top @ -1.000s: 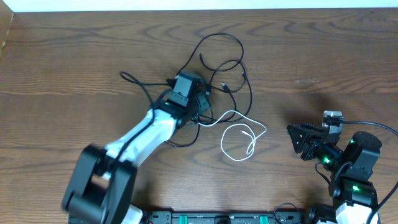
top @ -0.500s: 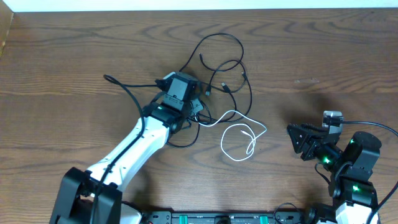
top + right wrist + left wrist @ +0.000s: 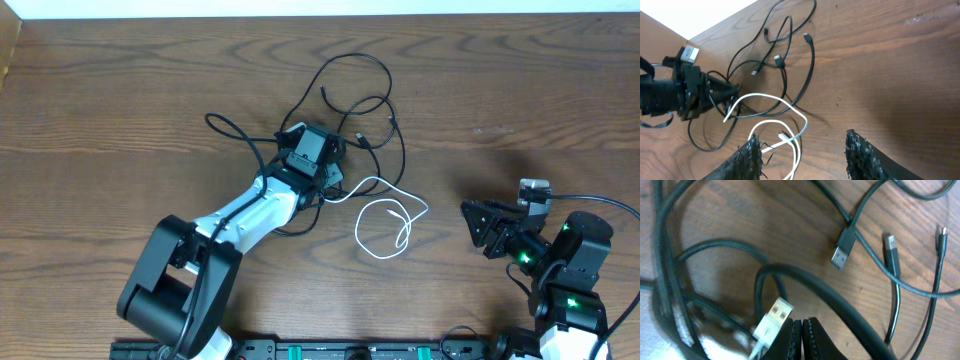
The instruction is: Untangle cables
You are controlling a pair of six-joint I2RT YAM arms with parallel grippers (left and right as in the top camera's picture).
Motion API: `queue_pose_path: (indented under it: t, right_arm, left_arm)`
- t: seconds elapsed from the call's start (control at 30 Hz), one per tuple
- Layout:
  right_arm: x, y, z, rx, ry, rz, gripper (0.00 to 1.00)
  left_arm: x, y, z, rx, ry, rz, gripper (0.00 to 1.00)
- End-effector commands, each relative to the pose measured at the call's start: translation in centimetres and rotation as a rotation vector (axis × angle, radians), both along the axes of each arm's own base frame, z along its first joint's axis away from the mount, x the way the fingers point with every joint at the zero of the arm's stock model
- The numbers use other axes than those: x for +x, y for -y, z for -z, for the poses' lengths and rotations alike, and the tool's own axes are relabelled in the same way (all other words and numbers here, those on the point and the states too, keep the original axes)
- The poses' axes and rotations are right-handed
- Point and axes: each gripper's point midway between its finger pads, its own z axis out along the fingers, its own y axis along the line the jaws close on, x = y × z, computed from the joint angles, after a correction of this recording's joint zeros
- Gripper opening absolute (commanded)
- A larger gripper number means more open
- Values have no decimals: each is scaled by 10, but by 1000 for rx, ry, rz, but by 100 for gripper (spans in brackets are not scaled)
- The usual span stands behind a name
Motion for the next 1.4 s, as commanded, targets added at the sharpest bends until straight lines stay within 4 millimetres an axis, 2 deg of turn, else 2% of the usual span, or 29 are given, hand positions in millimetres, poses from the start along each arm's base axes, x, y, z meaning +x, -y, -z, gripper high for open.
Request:
queue_pose_path:
  t: [0.0, 0.13, 0.33, 0.93, 1.0, 1.13, 1.23, 1.33, 1.37]
  right_arm:
    - [0, -1, -3, 3, 4, -1, 52]
    - [0, -1, -3, 3, 4, -1, 52]
    - [0, -1, -3, 3, 4, -1, 52]
    - [0, -1, -3, 4, 4, -2, 52]
    - [0, -1, -3, 4, 4, -1, 52]
    - [-3, -12, -15, 46, 31, -67, 56]
    - [-7, -26, -34, 108, 65, -152, 57]
    - [-7, -28, -41, 144, 58, -153, 57]
    - [-7, -28, -41, 146, 57, -152, 57]
  left_arm:
    - [5, -4, 3, 22, 15, -19, 8]
    - [9, -16, 3, 84, 38, -59, 8]
    - [5, -31, 7, 157, 26, -90, 8]
    - [-4, -34, 21, 178, -31, -79, 8]
    - [-7, -29, 21, 152, -44, -63, 8]
    - [-7, -27, 5, 125, -24, -55, 8]
    - [-5, -28, -26, 119, 41, -30, 8]
    - [-7, -33, -58, 131, 107, 22, 8]
    - [-10, -34, -66, 140, 121, 42, 15]
